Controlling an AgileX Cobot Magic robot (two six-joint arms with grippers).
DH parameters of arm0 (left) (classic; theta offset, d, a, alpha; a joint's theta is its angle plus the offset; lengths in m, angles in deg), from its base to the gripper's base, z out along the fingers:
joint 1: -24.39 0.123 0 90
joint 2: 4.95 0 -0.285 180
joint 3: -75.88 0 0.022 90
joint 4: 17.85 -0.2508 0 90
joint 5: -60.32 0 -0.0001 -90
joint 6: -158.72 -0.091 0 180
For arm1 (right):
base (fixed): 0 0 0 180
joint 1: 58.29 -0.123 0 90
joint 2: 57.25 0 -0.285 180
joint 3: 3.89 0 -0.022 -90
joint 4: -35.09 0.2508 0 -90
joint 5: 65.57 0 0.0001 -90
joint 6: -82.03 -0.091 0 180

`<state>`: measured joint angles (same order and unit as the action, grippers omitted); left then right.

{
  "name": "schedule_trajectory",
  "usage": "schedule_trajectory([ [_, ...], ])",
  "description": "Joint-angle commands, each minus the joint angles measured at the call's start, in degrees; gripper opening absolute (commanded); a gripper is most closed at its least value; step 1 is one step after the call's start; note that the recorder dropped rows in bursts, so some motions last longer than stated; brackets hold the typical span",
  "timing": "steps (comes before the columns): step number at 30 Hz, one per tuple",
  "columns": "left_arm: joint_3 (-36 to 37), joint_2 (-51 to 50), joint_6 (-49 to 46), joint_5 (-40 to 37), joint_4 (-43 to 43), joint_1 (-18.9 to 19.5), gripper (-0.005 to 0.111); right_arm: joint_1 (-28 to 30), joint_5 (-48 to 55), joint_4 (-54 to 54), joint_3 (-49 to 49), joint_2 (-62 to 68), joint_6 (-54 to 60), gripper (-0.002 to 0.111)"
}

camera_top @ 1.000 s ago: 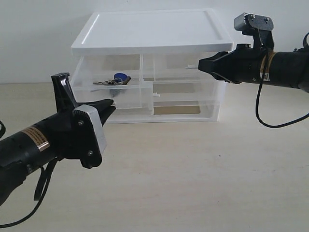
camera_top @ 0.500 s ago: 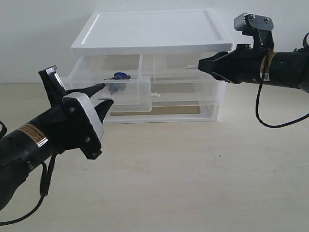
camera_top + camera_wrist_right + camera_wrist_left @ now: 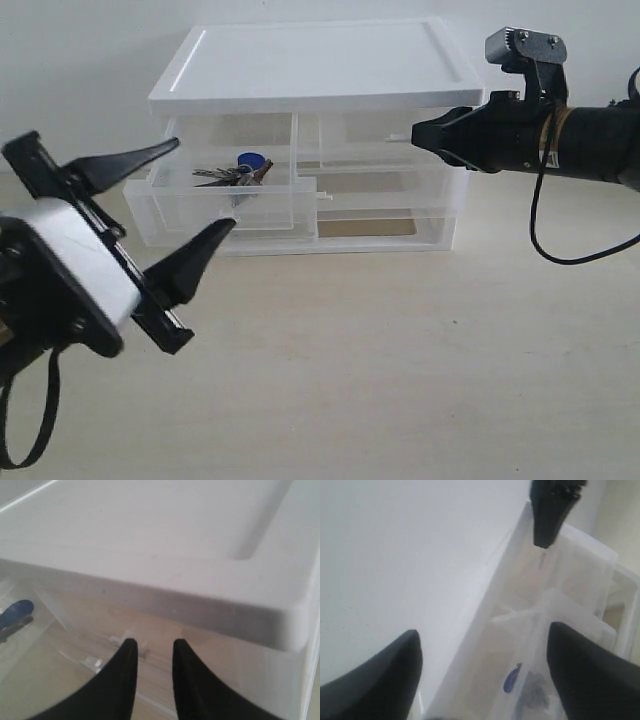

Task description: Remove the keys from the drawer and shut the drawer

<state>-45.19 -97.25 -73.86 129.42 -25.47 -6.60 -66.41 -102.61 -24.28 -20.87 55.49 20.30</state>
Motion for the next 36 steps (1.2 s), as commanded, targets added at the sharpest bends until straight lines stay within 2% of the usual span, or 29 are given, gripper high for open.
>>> schedule_trajectory([
  [1,2.70,12.40,18.76,0.87,5.30,-0.14,0.036,0.18,-1.98,0.26,0.43,-0.31,-0.86,0.024],
  [2,3.33,14.93,20.81,0.87,5.91,-0.14,0.027,0.18,-2.12,0.11,0.43,-0.31,-0.86,0.024],
  [3,4.49,19.81,21.80,0.87,6.10,-0.14,0.010,0.18,-2.01,-0.04,0.43,-0.31,-0.86,0.024],
  [4,5.55,23.92,21.80,0.87,6.10,-0.14,0.005,0.18,-2.01,-0.73,0.43,-0.31,-0.86,0.024],
  [7,7.30,31.45,22.66,0.84,6.66,-0.14,0.005,0.18,-2.17,-3.91,0.43,-1.20,-2.02,0.024],
  [10,7.52,35.66,22.66,-3.37,8.22,-0.14,0.005,0.18,-2.17,-10.66,0.43,-3.35,-7.02,0.024],
  [16,8.11,38.45,23.67,-5.92,11.64,-0.14,0.005,0.18,-4.63,-24.21,0.43,-9.23,-16.11,0.000],
  [20,9.68,38.96,28.97,-6.03,11.64,-0.14,0.004,0.18,-7.50,-26.35,0.43,-11.27,-18.18,0.000],
  [23,12.05,40.12,31.51,-6.15,11.64,-0.14,0.004,0.18,-7.65,-24.99,-0.91,-12.93,-16.69,0.000],
  [29,17.95,43.63,36.20,-6.23,11.64,-0.14,0.004,0.18,-6.48,-12.97,-6.90,-18.65,-4.34,0.000],
  [32,18.29,45.05,39.20,-6.87,11.41,-0.14,0.004,0.18,-7.51,-9.59,-9.17,-21.99,-0.29,0.000],
  [36,18.29,46.40,39.94,-17.35,10.36,-0.14,0.004,0.18,-13.51,-9.10,-10.45,-25.23,-0.22,0.000],
])
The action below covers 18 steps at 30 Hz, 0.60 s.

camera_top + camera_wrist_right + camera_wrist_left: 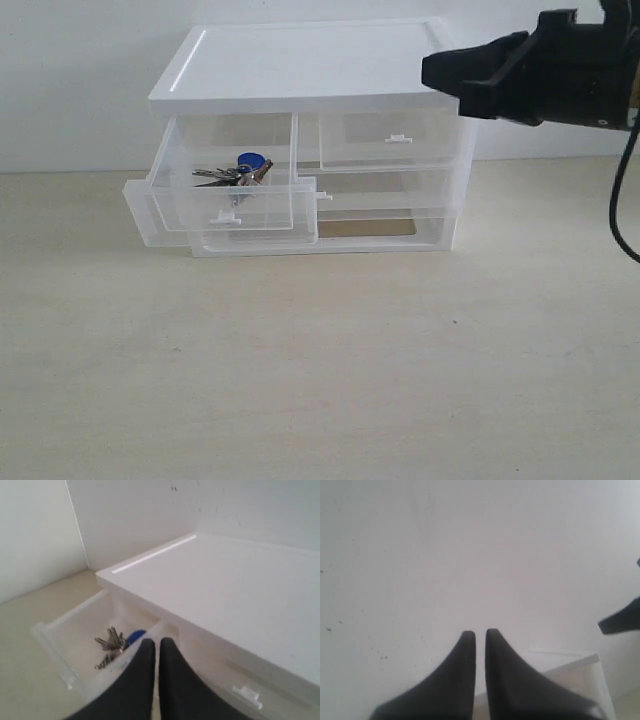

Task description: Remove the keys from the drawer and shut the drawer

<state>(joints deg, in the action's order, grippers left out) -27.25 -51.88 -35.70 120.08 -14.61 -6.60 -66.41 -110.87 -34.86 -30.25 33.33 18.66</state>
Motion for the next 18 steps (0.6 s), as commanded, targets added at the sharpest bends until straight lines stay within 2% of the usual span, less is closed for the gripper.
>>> schedule_trajectory([
  [1,0.35,1.04,1.79,-9.48,-0.50,-0.14,0.004,0.18,-6.90,1.34,-1.08,-3.52,1.42,0.000],
  [5,0.35,1.13,1.64,-11.94,-0.75,-0.14,0.004,0.18,-10.34,1.34,-1.08,-3.81,1.42,0.000],
  [18,0.35,1.13,1.54,-11.84,-0.75,-0.14,0.004,0.18,-10.37,2.24,-1.08,-3.81,1.42,0.000],
])
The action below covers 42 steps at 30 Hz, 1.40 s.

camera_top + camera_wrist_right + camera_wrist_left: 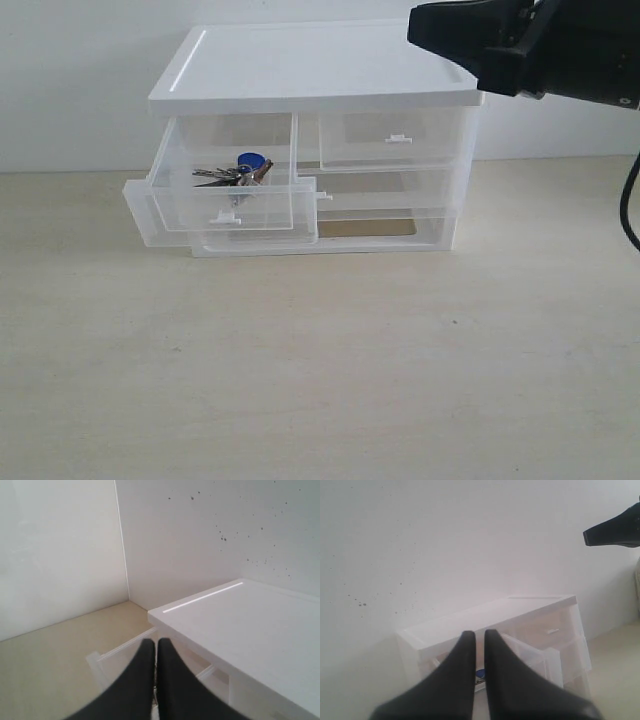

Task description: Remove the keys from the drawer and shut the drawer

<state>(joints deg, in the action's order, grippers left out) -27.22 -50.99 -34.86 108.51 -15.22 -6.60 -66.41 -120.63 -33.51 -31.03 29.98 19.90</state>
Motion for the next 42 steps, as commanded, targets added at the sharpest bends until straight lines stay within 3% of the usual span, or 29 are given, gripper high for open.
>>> schedule_trajectory([
  [1,0.32,0.24,0.70,-0.27,-0.14,-0.14,0.004,0.18,-0.62,0.89,-0.29,-0.46,0.18,0.000],
  [6,0.32,1.45,0.55,-0.83,-0.14,-0.14,0.004,0.18,-0.62,0.89,-0.29,-0.46,0.18,0.000],
  [9,0.32,5.93,2.08,-4.32,-0.53,2.07,0.004,0.18,-0.62,0.89,-0.29,-0.46,0.18,0.000],
  [16,0.32,15.87,21.30,-9.39,-0.53,15.26,0.004,0.18,-0.62,0.89,-0.29,-0.46,0.18,0.000],
  [20,0.32,20.94,23.26,-16.14,-0.53,20.27,0.004,0.18,-0.62,0.89,-0.29,-0.46,0.18,0.000],
  [31,0.32,26.58,22.13,-33.32,-1.62,20.63,0.004,0.18,-0.62,0.89,-0.29,-0.46,0.18,0.000],
  [38,0.32,37.61,18.91,-46.64,-5.64,20.63,0.004,0.18,-0.62,0.89,-0.29,-0.46,0.18,0.000],
  [42,0.32,38.26,15.20,-51.30,-5.64,20.74,0.004,0.18,-0.62,0.77,-0.29,-0.46,0.08,0.000],
])
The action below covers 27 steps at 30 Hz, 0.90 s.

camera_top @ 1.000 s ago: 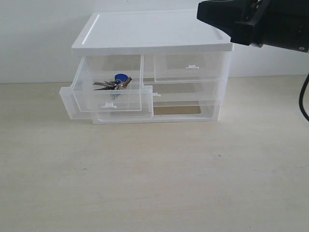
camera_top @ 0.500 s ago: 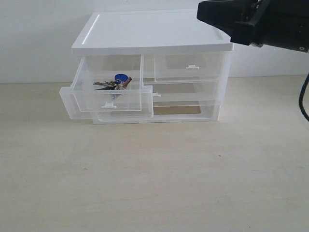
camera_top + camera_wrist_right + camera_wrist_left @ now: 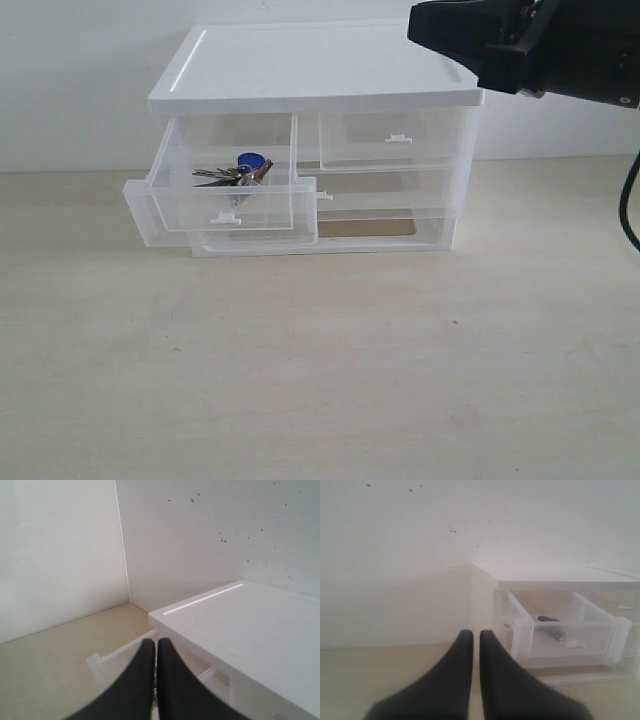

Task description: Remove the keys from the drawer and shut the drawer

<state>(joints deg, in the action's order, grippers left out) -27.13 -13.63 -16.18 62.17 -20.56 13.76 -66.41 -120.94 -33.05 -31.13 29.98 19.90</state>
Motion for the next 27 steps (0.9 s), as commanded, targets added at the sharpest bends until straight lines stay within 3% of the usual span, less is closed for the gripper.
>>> schedule_trajectory([
  [1,0.22,0.90,-5.10,-5.77,-0.14,0.38,0.004,0.18,-0.44,0.58,-0.19,-0.46,0.08,0.000],
  [9,0.22,0.90,-10.27,-18.78,0.35,0.38,0.004,0.18,-0.55,0.57,-0.19,-0.46,0.08,0.000],
  [18,0.22,0.90,-9.78,-18.85,0.35,0.49,0.004,0.18,-1.01,0.57,-0.19,-0.46,0.08,0.000],
  [27,0.22,0.90,-9.78,-18.85,0.49,5.00,0.004,0.18,-1.00,0.57,-0.19,-0.46,-0.06,0.000],
])
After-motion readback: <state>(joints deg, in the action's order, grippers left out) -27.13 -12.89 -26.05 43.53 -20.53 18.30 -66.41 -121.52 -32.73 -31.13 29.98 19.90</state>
